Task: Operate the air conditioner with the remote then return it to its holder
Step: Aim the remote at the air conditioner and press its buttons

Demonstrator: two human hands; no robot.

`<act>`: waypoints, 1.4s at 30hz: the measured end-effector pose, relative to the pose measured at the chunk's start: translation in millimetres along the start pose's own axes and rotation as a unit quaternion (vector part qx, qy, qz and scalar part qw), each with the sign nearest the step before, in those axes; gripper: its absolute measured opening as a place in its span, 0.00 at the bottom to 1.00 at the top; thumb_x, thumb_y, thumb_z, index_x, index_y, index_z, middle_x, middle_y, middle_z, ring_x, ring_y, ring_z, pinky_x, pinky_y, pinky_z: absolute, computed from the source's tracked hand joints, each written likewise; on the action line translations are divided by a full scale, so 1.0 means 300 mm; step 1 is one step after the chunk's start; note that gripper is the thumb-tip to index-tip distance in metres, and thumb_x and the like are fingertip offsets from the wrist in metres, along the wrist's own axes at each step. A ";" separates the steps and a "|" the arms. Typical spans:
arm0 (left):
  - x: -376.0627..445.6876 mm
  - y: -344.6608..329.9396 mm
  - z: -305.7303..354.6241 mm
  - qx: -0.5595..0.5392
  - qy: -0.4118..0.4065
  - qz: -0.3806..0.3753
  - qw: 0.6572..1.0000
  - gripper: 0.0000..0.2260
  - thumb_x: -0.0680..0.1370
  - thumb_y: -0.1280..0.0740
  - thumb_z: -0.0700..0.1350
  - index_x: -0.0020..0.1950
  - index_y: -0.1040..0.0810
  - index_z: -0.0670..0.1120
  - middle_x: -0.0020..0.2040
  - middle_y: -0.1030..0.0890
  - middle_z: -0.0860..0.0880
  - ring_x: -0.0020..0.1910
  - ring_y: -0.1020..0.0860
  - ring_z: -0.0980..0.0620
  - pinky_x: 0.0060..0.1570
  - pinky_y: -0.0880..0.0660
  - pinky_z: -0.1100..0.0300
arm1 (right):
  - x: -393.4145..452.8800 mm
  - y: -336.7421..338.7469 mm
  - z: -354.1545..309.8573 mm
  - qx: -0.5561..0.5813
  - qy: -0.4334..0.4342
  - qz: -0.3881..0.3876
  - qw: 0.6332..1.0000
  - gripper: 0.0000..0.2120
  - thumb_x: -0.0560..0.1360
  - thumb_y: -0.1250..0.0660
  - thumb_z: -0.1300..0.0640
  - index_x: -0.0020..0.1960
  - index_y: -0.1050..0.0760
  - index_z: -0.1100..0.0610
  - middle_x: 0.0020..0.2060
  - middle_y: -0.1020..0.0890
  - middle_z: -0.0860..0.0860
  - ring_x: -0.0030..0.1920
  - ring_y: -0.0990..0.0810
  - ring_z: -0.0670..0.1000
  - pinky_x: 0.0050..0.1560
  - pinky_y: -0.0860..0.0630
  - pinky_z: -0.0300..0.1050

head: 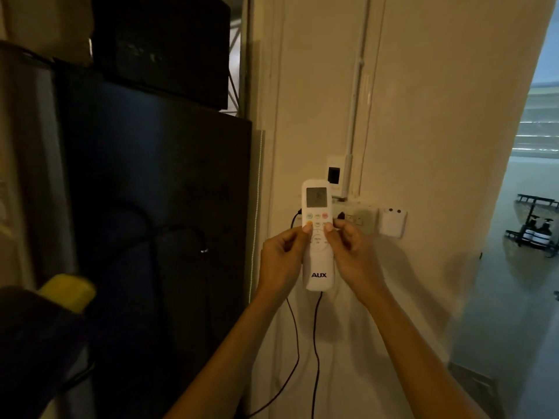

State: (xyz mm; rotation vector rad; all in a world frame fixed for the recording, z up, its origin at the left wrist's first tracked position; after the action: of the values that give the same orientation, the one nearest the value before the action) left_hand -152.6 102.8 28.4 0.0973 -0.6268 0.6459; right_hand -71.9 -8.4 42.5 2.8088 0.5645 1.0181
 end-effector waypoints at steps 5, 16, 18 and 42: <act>-0.108 0.150 0.101 0.017 -0.017 0.002 1.000 0.10 0.77 0.37 0.48 0.55 0.21 0.48 0.48 0.16 0.51 0.46 0.17 0.55 0.41 0.19 0.63 | -0.141 -0.081 -0.145 0.017 0.011 0.014 1.000 0.13 0.77 0.40 0.52 0.60 0.27 0.54 0.49 0.19 0.46 0.40 0.20 0.37 0.34 0.23 0.27; -0.238 0.285 0.357 -0.015 -0.027 -0.032 0.999 0.07 0.78 0.38 0.44 0.49 0.21 0.50 0.42 0.18 0.56 0.38 0.17 0.61 0.33 0.23 0.70 | -0.267 -0.135 -0.378 0.051 0.014 -0.001 0.999 0.15 0.75 0.38 0.50 0.58 0.25 0.54 0.53 0.17 0.51 0.41 0.19 0.39 0.34 0.22 0.30; -0.238 0.289 0.393 -0.025 -0.022 -0.032 0.999 0.07 0.77 0.38 0.44 0.49 0.21 0.50 0.42 0.18 0.55 0.39 0.17 0.60 0.34 0.22 0.69 | -0.265 -0.130 -0.421 0.057 0.020 -0.005 0.998 0.14 0.75 0.37 0.50 0.58 0.25 0.54 0.51 0.18 0.49 0.40 0.20 0.39 0.34 0.22 0.29; -0.164 0.358 0.668 -0.025 -0.029 -0.018 0.999 0.07 0.76 0.37 0.47 0.48 0.20 0.48 0.44 0.16 0.50 0.40 0.16 0.57 0.35 0.21 0.67 | -0.149 -0.133 -0.731 0.140 0.099 -0.093 0.981 0.04 0.73 0.34 0.51 0.44 0.23 0.41 0.41 0.17 0.40 0.41 0.16 0.43 0.43 0.19 0.39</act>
State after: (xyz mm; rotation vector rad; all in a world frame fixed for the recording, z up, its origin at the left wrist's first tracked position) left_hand -349.7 107.7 151.7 0.0805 -0.6953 0.5946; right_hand -255.3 4.9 176.2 2.8286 1.0473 1.2766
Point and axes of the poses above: each hand's wrist, its own x-axis towards the middle knuckle, its own y-axis out of the back of the hand, z = x × y, the point moved 9 cm from there along x, towards the middle knuckle
